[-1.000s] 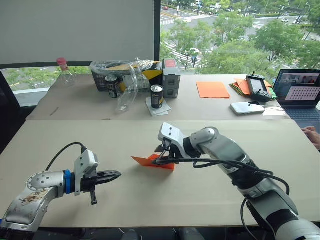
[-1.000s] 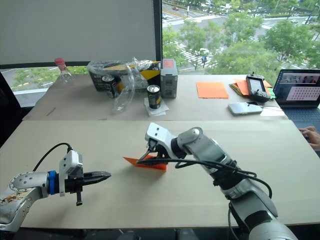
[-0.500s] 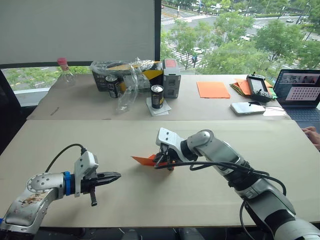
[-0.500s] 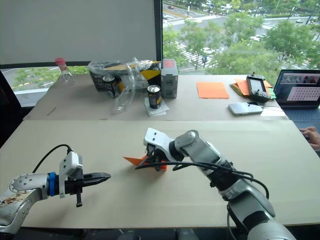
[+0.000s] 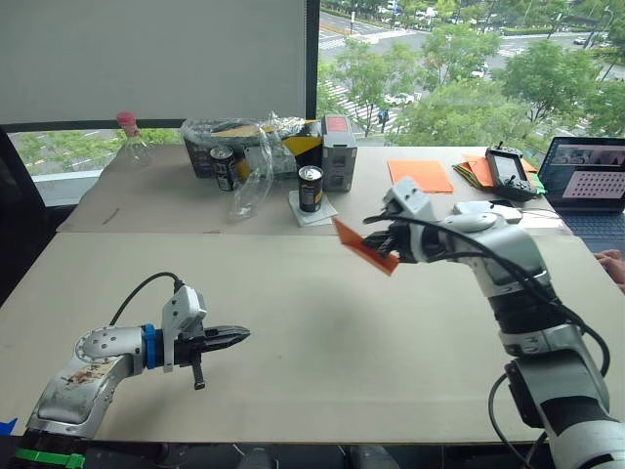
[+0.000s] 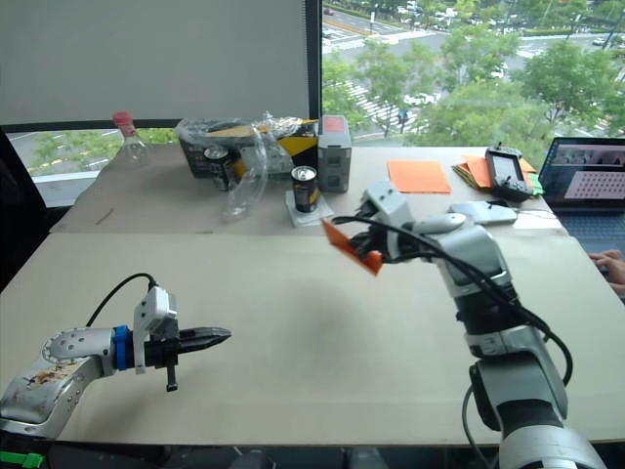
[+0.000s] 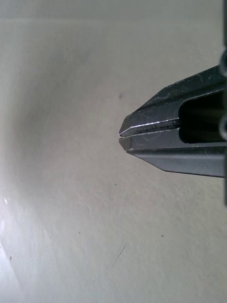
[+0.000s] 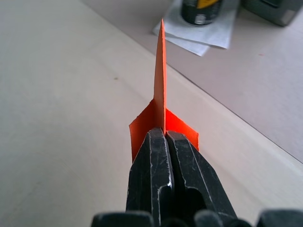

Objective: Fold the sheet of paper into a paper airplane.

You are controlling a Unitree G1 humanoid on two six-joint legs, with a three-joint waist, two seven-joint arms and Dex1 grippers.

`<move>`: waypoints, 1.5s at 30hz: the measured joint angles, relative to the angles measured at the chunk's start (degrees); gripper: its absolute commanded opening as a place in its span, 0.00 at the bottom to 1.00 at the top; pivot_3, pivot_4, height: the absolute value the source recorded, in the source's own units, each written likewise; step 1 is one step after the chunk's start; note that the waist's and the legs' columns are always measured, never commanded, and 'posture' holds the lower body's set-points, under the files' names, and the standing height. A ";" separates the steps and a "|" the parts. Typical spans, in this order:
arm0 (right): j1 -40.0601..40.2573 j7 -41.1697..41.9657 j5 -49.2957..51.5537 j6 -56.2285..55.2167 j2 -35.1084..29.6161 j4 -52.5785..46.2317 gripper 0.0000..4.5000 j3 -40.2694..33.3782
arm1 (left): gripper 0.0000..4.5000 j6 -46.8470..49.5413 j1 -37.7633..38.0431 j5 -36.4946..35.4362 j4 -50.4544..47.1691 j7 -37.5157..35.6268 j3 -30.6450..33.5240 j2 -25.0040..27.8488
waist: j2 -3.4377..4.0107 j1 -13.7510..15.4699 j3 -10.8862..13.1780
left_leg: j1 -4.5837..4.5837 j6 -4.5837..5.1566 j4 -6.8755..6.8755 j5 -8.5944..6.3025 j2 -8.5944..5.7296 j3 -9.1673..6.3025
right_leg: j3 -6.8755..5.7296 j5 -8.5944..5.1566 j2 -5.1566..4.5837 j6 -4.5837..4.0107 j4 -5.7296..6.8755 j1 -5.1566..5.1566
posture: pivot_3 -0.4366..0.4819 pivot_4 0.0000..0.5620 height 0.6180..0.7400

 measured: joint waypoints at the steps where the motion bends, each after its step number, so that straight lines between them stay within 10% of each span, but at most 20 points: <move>1: -2.01 -2.21 -0.58 -2.89 -0.85 5.88 0.01 -1.93 | 0.00 -0.45 -0.82 0.14 0.38 0.02 -0.35 -0.65 | 0.01 0.00 0.01 | -0.02 0.00 0.00 0.00 -0.02 0.01 | 0.02 0.00 -0.02 0.00 0.00 -0.01 | 0.48 0.27 0.79; 10: -10.38 -13.48 -7.64 -23.27 -4.98 42.45 0.01 -6.66 | 0.00 -2.45 -2.31 1.68 2.02 0.11 -1.58 -2.45 | 0.03 -1.67 0.02 | 0.00 0.02 -0.03 0.00 0.03 0.21 | 0.24 0.00 0.00 0.00 -0.03 -0.03 | 0.48 0.27 0.79; 24: -10.27 -12.13 -9.43 -24.62 -4.90 49.03 0.01 -7.90 | 0.00 -4.82 0.65 3.40 1.58 1.80 -1.51 -2.86 | 0.07 -1.53 0.01 | 0.04 0.02 -0.02 0.00 0.00 0.27 | 0.33 0.00 0.00 0.01 0.01 -0.04 | 0.48 0.27 0.79; 37: -15.46 -7.41 -8.82 -19.90 -7.75 42.34 0.99 -10.27 | 0.00 -4.79 -1.36 3.98 3.20 0.68 -1.34 -2.21 | 0.25 -1.59 0.09 | 0.06 0.02 -0.03 -0.01 0.01 0.28 | 0.34 0.00 0.02 0.02 0.03 -0.05 | 0.48 0.27 0.79; 45: -0.21 9.55 3.79 -3.22 -8.79 2.90 1.00 -10.18 | 0.00 -4.37 -6.93 7.08 9.38 1.81 -1.75 -0.96 | 0.28 -1.12 0.08 | -0.01 0.03 0.00 -0.01 0.02 0.15 | 0.20 -0.01 0.01 0.04 0.03 -0.03 | 0.48 0.27 0.79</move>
